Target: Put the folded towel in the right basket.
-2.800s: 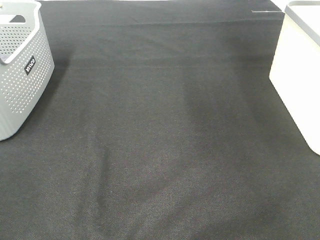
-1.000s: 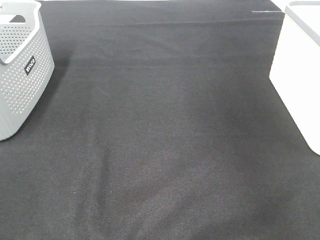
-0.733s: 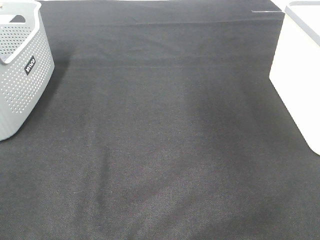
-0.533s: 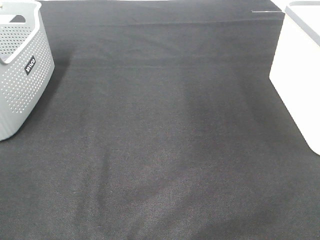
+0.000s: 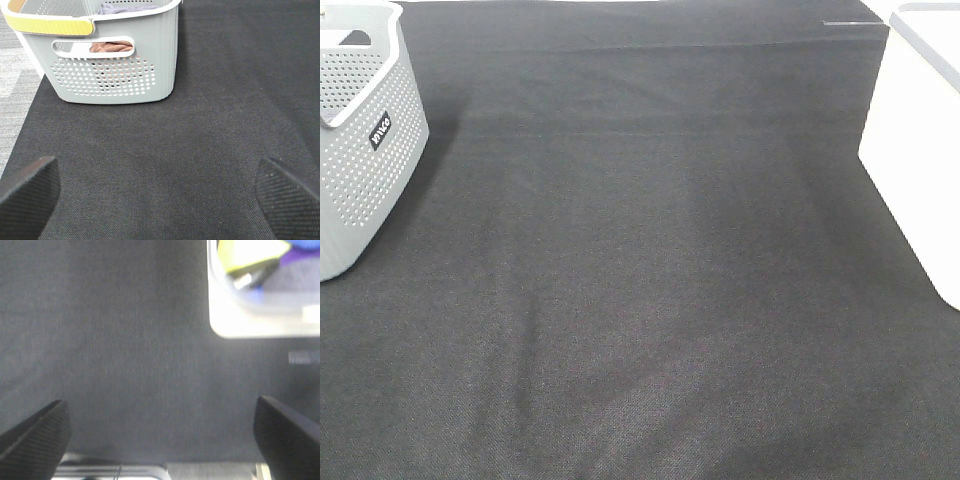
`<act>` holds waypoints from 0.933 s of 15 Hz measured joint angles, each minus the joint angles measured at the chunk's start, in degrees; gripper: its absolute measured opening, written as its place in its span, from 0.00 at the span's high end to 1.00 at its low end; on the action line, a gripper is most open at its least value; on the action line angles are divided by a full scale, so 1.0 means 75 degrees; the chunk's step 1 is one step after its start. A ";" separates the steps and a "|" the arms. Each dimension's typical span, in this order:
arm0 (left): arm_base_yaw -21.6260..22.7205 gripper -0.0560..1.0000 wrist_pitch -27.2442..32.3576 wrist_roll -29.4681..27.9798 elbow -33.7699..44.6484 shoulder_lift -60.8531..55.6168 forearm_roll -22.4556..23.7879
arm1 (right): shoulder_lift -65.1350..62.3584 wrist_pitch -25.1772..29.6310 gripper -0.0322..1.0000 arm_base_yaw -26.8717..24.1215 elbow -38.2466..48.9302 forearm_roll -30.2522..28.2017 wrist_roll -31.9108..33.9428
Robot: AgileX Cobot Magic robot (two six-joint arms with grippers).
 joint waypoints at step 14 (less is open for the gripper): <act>0.0000 0.01 0.0000 0.0000 0.0000 0.0000 0.0000 | -0.6455 0.0489 0.03 0.0000 0.3537 -0.0084 -0.0550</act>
